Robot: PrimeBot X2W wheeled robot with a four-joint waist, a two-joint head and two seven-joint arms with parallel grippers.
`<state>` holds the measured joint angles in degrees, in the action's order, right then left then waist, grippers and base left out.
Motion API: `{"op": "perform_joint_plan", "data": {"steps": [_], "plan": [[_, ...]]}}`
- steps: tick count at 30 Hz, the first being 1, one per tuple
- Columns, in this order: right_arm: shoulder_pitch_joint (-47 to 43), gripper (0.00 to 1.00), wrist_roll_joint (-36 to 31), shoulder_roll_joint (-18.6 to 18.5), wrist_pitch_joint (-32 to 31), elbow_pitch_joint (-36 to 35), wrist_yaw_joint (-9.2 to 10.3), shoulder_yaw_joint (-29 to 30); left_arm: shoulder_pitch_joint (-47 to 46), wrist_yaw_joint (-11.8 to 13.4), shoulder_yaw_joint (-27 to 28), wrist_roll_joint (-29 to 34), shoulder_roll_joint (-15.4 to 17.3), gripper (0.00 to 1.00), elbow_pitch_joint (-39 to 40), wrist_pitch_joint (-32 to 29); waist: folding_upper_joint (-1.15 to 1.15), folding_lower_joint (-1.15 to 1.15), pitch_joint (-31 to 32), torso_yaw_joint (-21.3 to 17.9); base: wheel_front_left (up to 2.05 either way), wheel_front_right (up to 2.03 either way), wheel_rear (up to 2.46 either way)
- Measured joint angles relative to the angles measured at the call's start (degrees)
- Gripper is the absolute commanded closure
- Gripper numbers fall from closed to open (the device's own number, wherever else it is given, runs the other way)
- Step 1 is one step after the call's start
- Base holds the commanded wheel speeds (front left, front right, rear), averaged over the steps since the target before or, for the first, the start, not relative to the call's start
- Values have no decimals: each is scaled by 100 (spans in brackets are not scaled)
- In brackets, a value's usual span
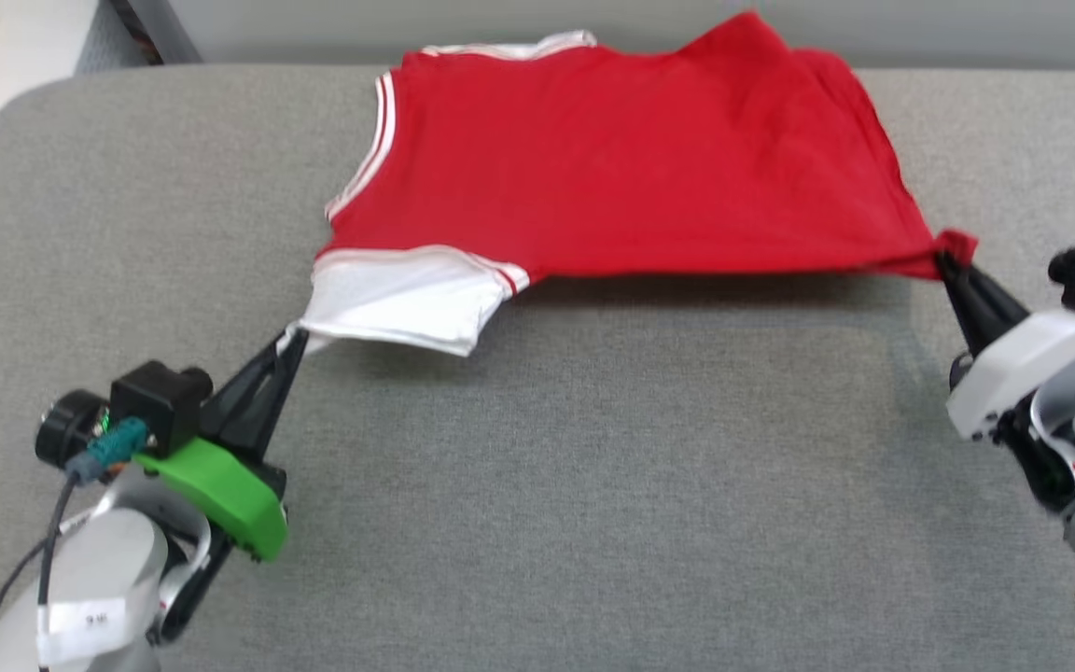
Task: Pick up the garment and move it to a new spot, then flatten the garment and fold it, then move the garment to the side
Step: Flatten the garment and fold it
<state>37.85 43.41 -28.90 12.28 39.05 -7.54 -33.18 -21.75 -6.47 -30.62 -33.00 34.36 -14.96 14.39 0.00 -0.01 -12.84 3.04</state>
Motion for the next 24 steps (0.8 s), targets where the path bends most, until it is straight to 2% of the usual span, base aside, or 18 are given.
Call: {"op": "perform_joint_plan", "data": {"steps": [8, 18, 24], "plan": [[-943, 100, 370, -135, 9, -209, 0, -21, 772, 76, -331, -31, 218, 100, 730, -402, 0, 0, 546, 32, 0, 0, 0], [-1925, 100, 520, -369, 4, -984, 0, -70, 1789, 277, -482, -250, 521, 100, 1394, -639, 0, 0, 1121, 7, 0, 0, 0], [-2641, 100, 526, -554, -483, -1346, 0, -75, 2427, 233, -486, -724, 856, 100, 1683, -739, 0, 0, 1423, -1, 0, 0, 0]]}}
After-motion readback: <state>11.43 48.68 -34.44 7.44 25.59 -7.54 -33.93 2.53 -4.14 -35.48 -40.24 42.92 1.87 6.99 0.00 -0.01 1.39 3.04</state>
